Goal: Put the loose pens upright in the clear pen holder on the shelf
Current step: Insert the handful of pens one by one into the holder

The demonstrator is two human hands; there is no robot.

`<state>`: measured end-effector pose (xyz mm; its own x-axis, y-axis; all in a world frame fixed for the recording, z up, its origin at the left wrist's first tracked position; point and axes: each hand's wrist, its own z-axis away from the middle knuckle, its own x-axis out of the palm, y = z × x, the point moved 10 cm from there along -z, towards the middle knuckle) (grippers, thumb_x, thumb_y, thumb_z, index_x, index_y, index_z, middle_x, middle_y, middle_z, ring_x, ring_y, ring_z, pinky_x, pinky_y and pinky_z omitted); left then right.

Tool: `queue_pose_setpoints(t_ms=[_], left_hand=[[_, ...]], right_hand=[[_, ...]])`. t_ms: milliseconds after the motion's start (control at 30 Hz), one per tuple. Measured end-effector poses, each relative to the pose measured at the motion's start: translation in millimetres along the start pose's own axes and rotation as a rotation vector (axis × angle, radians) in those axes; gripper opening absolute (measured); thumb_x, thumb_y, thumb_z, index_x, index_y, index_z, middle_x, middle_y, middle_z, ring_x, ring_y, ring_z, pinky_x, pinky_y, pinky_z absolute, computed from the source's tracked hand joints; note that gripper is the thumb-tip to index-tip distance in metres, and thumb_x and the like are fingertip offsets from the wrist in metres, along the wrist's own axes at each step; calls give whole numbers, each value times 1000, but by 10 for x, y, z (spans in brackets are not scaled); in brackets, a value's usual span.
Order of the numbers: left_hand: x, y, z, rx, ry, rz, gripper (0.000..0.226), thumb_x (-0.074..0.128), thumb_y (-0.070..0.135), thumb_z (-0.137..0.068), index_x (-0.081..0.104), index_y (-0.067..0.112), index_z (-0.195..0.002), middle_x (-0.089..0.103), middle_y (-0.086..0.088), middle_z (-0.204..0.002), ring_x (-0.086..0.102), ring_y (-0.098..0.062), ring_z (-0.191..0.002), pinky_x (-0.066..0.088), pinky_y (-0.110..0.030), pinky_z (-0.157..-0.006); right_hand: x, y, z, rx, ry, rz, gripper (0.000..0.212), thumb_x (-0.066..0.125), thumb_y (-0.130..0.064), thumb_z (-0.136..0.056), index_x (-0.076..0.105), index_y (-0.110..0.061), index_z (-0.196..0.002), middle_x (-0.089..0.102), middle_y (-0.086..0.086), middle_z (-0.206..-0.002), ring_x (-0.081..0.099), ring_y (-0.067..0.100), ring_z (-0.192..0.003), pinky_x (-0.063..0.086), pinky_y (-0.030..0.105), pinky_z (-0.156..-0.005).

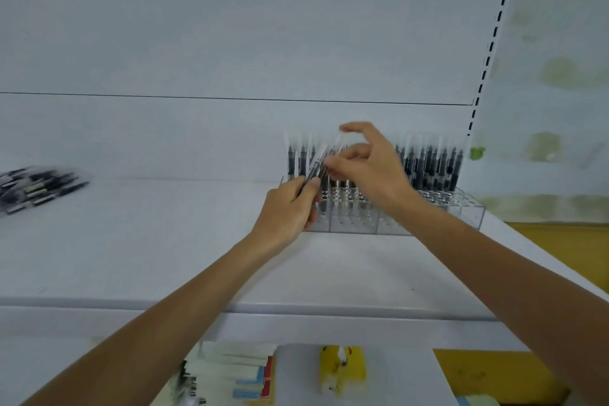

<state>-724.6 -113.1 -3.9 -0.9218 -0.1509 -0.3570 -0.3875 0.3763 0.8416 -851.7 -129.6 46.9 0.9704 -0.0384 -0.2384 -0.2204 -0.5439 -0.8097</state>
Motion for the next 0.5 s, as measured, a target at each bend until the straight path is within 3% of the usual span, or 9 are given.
queue_pose_setpoints(t_ms=[133, 267, 367, 500], left_hand=[[-119, -62, 19, -15, 7, -34, 31, 41, 26, -98, 60, 7, -83, 57, -1, -56, 43, -3, -34, 34, -12, -39], [-196, -146, 51, -30, 36, -81, 33, 41, 27, -96, 60, 8, -78, 52, 1, -51, 42, 0, -35, 35, -13, -45], [-202, -196, 54, -51, 37, -104, 36, 38, 26, -96, 56, 10, -69, 48, 1, -47, 39, -3, -37, 36, -19, -49], [-179, -232, 62, -51, 38, -135, 34, 40, 22, -95, 53, 12, -64, 46, 2, -46, 38, -2, -34, 31, -11, -42]], right_hand=[[-373, -267, -194, -116, 173, 76, 51, 66, -6, -85, 46, -21, -130, 58, -1, -80, 68, 15, -67, 57, 23, -62], [-446, -338, -296, -302, 224, 329, 50, 65, -6, -85, 47, -18, -130, 52, -7, -75, 60, 15, -72, 57, 29, -73], [-341, -254, -301, -361, 179, 434, 51, 64, -7, -87, 44, -16, -133, 55, 0, -82, 58, 13, -75, 48, 13, -68], [-320, -197, -332, -356, 174, 439, 50, 62, -6, -88, 43, -16, -133, 54, 1, -84, 56, 10, -74, 42, 6, -65]])
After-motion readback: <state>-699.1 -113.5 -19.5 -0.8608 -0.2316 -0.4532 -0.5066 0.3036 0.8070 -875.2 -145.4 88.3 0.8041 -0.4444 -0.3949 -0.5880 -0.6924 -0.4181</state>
